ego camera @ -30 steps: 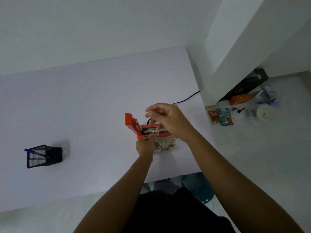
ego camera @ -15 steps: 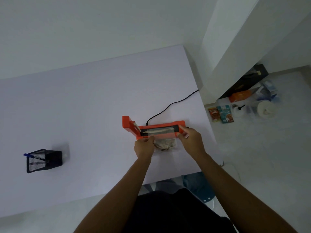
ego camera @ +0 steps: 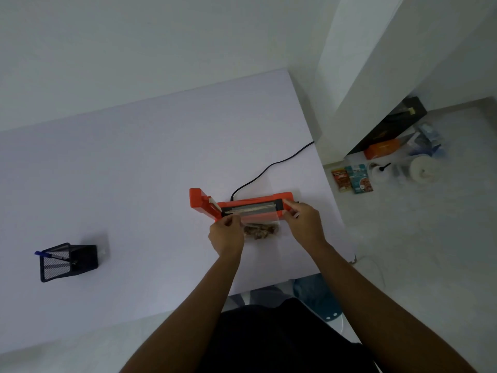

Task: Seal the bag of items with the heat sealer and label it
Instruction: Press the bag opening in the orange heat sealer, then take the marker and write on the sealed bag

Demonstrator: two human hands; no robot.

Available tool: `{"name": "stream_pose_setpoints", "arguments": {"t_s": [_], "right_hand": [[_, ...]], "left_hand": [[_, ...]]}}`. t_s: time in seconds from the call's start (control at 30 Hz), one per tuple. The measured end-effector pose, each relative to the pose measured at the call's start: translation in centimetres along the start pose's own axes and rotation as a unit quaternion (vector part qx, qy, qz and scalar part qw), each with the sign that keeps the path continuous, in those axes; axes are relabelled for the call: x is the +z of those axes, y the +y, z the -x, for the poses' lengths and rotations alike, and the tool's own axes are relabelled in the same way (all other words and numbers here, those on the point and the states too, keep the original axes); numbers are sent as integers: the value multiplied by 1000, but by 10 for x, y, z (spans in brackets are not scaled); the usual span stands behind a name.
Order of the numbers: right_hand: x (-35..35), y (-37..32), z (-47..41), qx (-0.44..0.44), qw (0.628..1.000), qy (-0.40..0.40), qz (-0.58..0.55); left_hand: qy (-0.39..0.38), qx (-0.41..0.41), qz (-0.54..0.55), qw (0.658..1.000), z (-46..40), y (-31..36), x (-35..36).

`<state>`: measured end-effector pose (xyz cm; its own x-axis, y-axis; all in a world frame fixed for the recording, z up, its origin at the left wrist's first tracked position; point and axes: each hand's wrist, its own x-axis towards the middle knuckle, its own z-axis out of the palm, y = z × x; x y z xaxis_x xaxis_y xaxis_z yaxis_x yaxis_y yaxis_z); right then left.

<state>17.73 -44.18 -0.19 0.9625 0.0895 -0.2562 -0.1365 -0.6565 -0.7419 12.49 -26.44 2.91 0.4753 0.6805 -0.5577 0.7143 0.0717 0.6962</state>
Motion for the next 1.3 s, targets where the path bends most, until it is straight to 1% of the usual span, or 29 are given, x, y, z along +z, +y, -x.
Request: {"name": "stream_pose_setpoints", "arguments": {"t_s": [0.13,0.33,0.47,0.63,0.7,0.8,0.87,1.0,1.07,1.1,1.13,1.2,1.3], "right_hand": [[0,0,-1,-2,1000,3,-4],[1,3,0,16,1000,1,-14],[1,6,0,15,1000,1,-18],[0,6,0,3,1000,10,-23],[-1,6,1,6,999,14,-38],[0,6,1,40,995,12,-86],[-1,8,2,56,992,13,-110],[2,20,11,59,987,22,-147],[4,22,18,65,978,-3,-196],[5,22,23,63,974,-34,-214],[7,20,29,56,974,-70,-209],[14,16,41,24,979,-131,-155],[27,1,57,-28,970,-207,-122]], "left_hand": [[15,10,-19,1000,-1,1,2],[15,61,-39,997,0,11,13],[-43,113,-46,992,4,24,21],[-101,197,-43,974,14,34,20],[-122,218,-38,968,16,34,19],[-149,240,-41,958,19,31,14],[-173,251,-21,952,24,31,6],[-217,279,0,935,28,29,-16],[-227,276,2,934,28,26,-28],[-227,274,5,935,28,25,-34],[-224,271,10,936,27,23,-41],[-221,263,24,939,27,20,-55],[-213,255,36,943,26,13,-79]]}}
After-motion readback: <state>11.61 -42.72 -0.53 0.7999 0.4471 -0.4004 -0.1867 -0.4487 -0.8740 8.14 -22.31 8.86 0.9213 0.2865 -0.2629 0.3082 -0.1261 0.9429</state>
